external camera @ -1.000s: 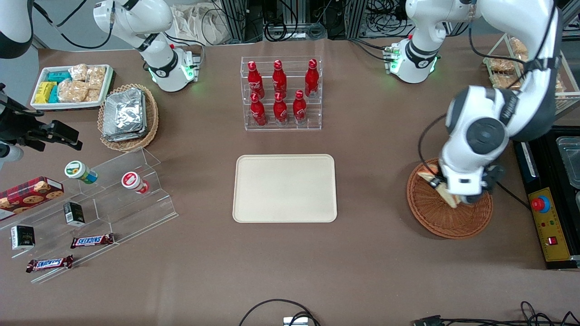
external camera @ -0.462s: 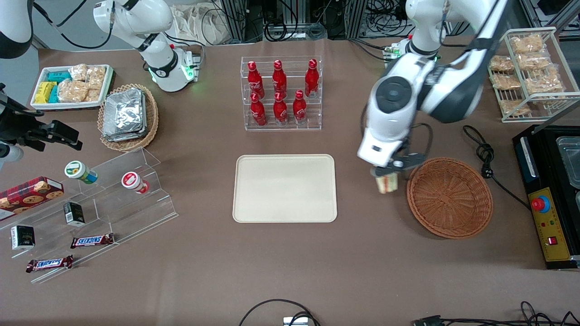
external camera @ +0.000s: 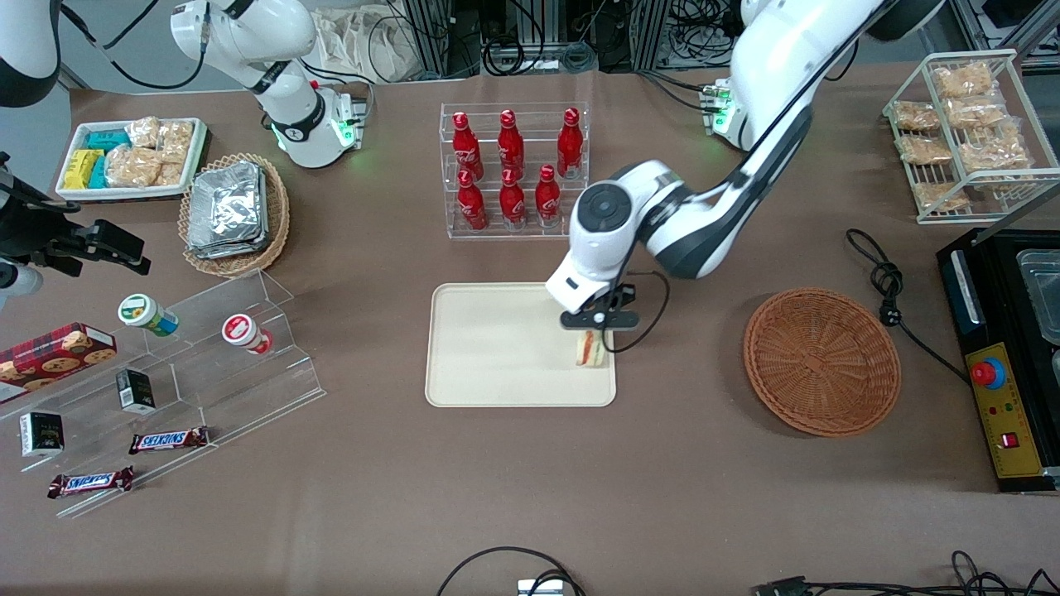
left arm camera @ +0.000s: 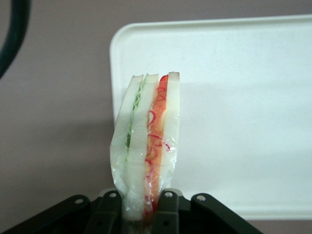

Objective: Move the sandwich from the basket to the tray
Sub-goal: 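Lift the sandwich and carry it with the left gripper over the tray, then lower the sandwich onto the cream tray and open the left gripper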

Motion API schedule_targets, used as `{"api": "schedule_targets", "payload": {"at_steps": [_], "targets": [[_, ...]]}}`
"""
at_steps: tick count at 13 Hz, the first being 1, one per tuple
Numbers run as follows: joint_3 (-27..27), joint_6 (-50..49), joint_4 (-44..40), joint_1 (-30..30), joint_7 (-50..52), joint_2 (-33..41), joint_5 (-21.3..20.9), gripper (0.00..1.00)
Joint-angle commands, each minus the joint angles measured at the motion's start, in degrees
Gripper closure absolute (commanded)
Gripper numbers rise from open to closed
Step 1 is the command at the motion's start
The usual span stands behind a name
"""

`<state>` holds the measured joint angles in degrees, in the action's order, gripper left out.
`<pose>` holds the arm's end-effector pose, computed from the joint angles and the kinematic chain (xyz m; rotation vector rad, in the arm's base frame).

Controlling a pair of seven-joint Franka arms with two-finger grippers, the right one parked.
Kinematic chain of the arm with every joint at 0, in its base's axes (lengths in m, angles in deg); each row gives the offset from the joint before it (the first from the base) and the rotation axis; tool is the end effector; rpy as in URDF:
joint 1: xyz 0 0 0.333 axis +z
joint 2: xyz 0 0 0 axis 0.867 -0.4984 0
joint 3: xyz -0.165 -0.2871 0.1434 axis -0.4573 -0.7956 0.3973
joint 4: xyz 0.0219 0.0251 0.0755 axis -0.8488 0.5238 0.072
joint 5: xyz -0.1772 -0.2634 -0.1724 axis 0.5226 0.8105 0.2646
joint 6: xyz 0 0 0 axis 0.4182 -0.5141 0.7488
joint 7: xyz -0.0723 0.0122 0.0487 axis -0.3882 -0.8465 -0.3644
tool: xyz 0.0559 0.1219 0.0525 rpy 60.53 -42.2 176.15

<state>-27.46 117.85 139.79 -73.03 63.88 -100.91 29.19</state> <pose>0.5089 -0.4131 0.2851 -3.0966 0.0737 -0.0437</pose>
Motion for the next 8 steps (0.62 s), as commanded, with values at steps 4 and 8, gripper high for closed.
{"api": "schedule_targets", "payload": {"at_steps": [4, 8], "targets": [[0.23, -0.76, -7.24, -1.32, 5.67, -7.34, -7.37, 0.75], [0.14, -1.28, -7.24, -1.32, 6.02, -6.55, -6.67, 0.00]]}}
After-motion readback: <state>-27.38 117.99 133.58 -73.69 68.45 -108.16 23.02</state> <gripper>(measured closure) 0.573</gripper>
